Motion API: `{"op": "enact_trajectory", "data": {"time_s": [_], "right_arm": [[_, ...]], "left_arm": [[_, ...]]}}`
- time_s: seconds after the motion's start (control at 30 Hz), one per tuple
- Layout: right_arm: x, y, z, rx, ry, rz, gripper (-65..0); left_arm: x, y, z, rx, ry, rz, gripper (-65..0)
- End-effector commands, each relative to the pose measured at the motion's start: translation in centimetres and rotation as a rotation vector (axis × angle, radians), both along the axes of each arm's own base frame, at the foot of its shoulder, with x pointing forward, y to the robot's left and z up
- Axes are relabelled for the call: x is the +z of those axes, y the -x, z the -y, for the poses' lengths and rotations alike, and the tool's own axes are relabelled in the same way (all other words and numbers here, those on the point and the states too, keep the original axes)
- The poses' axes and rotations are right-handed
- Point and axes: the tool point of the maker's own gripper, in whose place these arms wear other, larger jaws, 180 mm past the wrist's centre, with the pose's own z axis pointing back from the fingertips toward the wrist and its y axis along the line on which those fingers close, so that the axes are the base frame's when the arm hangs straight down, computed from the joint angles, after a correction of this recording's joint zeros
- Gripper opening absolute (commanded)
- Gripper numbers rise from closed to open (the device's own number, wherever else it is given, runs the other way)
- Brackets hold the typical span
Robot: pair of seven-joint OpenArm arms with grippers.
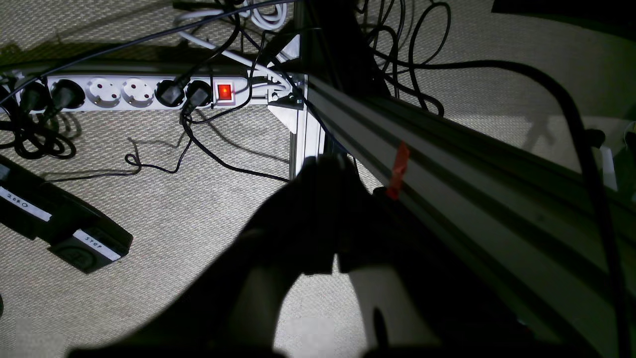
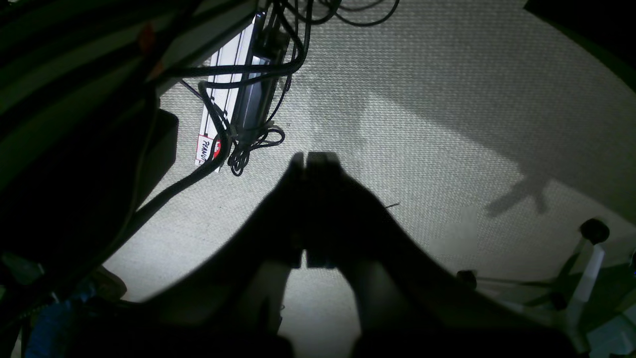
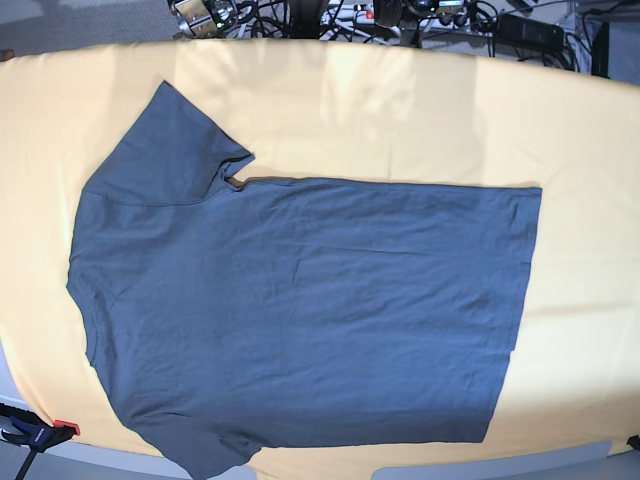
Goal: Fold the T-shirt properly
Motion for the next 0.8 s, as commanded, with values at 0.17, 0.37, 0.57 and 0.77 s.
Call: {"op": "enact_trajectory", "data": {"time_s": [0.17, 0.37, 0.57, 0.77], "right_arm": [[0.1, 0.2, -0.1, 0.008, -0.014, -0.023, -65.0], [0.4, 5.4, 0.9, 0.052, -0.054, -0.171, -65.0], [1.4, 11.9, 3.6, 0.075, -0.057, -0.263, -65.0], [4.1, 14.2, 5.9, 0.157, -0.071, -0.238, -65.0]], "left_arm": [[0.0, 0.4, 0.0, -0.01, 0.007, -0.026, -65.0], [-0.1, 4.0, -1.9, -0.061, -0.012, -0.14, -65.0], [1.5, 8.7, -5.5, -0.186, -0.042, -0.162, -65.0], [5.6, 11.8, -4.6, -0.31, 0.038, -0.127, -65.0]]}}
